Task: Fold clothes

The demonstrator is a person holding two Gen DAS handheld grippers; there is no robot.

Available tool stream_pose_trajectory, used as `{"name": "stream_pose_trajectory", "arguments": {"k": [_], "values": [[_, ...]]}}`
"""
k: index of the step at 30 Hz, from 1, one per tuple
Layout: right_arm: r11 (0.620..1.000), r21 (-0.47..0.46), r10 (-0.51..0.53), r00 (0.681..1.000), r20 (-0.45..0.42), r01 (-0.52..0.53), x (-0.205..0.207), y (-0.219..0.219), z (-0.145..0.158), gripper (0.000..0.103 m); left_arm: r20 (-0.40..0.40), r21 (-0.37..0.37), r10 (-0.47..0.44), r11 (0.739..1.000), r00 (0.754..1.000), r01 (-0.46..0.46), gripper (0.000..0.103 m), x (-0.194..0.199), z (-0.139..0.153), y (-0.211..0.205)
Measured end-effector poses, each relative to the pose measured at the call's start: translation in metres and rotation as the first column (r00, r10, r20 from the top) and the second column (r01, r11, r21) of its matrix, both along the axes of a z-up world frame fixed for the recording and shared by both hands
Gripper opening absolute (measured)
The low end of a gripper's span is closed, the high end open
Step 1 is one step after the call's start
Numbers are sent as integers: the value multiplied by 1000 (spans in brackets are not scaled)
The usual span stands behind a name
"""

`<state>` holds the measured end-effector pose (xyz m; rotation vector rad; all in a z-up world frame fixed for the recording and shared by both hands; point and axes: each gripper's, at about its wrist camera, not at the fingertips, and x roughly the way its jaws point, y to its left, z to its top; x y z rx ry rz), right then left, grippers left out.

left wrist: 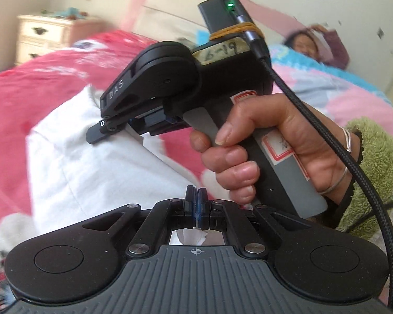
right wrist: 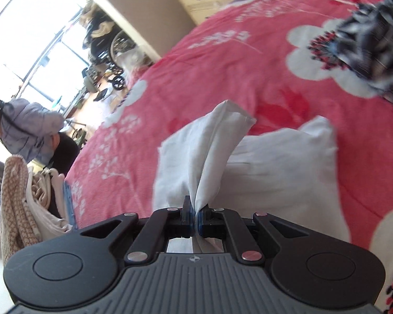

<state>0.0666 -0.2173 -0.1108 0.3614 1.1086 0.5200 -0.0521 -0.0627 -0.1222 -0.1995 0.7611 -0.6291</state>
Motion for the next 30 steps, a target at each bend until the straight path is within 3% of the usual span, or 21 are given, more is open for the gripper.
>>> {"name": "stream_pose_trajectory", "arguments": {"k": [3,9,14,18,22,25,27,28,30], "values": [[1000,20,-17,1000,-6,17,3,-24,-7,4,-26,10,-37,999,999,37,0,-8,-1,-36],[1000,28,-9,999,37,8,9,-54,-6,4,-26,35,-79,996,997,80,0,6,-5,-65],[999,-7,-40,999,-32,40,23,-71,-49,4,-85,61,-99,993,991,105,1,21,-21,-87],[998,-15,-58,996,-71,57,24,-79,-73,4,-172,119,-96,986,980,117,27,27,-35,-98],[998,-22,-62,997,-46,61,19,-81,-72,4,-153,127,-62,989,986,82,41,14,-19,-73],[995,-82,-59,998,-28,57,17,-79,-82,5,-141,77,-6,997,990,17,50,6,-1,-39],[994,-78,-79,996,-40,76,15,-80,-87,5,-152,30,54,998,987,-50,51,4,7,-14],[993,-72,-97,994,-43,94,13,-82,-85,7,-167,14,93,996,982,-92,51,3,9,0],[989,-59,-136,990,-40,133,5,-89,-74,23,-189,20,170,985,967,-170,51,-1,7,24]]}}
